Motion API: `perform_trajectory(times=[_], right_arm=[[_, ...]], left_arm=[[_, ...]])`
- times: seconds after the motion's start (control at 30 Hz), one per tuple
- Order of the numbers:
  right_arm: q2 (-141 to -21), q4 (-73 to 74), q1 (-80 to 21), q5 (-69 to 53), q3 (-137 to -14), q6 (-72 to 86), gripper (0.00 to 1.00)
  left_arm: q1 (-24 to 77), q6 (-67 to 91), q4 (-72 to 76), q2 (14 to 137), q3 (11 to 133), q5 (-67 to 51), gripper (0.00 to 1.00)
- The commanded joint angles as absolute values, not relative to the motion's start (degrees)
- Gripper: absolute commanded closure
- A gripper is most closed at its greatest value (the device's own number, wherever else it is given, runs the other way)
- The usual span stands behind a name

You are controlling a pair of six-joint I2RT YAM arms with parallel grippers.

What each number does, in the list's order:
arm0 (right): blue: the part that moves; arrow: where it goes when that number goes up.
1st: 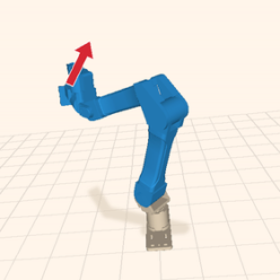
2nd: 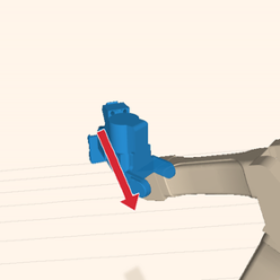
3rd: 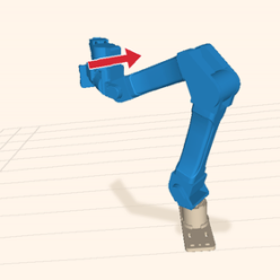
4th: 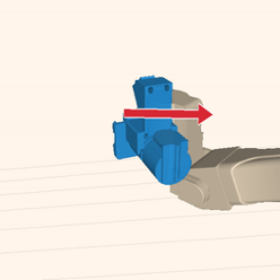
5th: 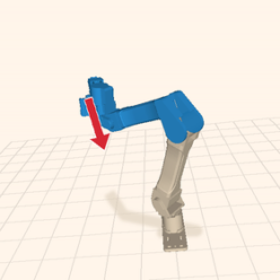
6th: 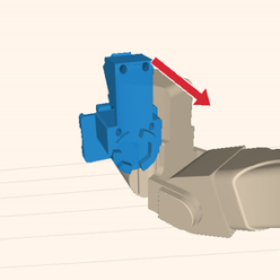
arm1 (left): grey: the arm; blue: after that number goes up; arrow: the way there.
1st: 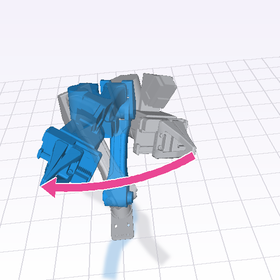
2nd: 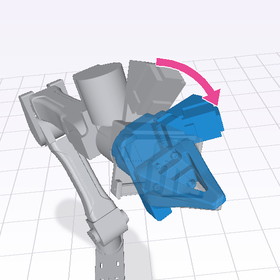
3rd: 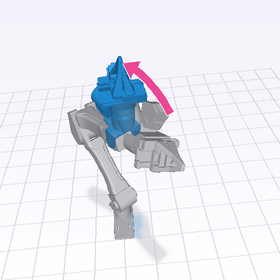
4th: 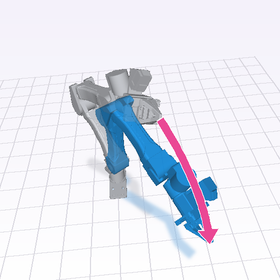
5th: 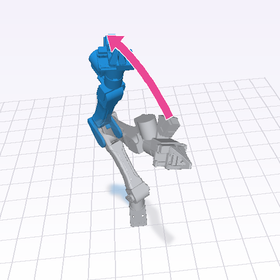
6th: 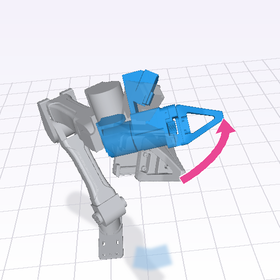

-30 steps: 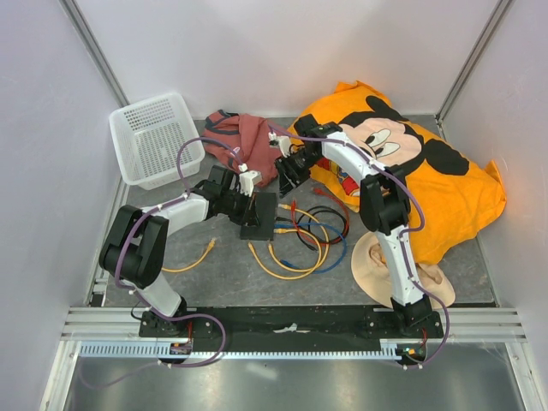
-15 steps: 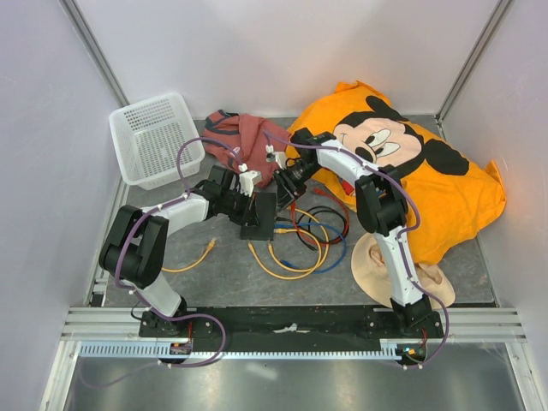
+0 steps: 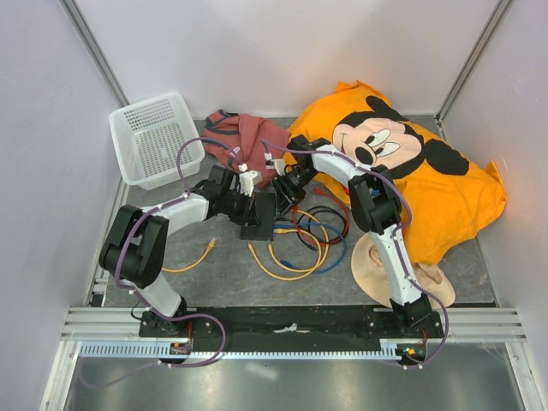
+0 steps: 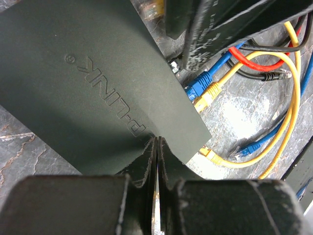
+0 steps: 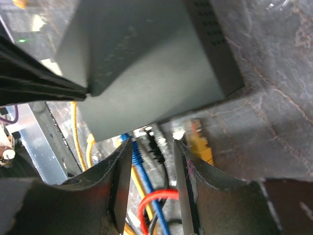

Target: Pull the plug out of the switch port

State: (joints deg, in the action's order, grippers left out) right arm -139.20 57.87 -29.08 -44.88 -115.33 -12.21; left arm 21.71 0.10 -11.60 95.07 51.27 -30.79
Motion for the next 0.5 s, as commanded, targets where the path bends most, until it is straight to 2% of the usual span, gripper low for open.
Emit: perform_trajectory(times=[0.0,0.47], right_arm=[[-140.62,57.83,-29.09,-43.33,-116.37,-12.74,0.53],[-143.17,58.09,-29.88,-45.35,-116.98,-12.83,0.51]], left_arm=[[21.45,-1.32,-13.10,96.94,52.03,-28.56,0.93],[21.53,-1.32,-13.36,97.38,52.47,-28.74,0.92]])
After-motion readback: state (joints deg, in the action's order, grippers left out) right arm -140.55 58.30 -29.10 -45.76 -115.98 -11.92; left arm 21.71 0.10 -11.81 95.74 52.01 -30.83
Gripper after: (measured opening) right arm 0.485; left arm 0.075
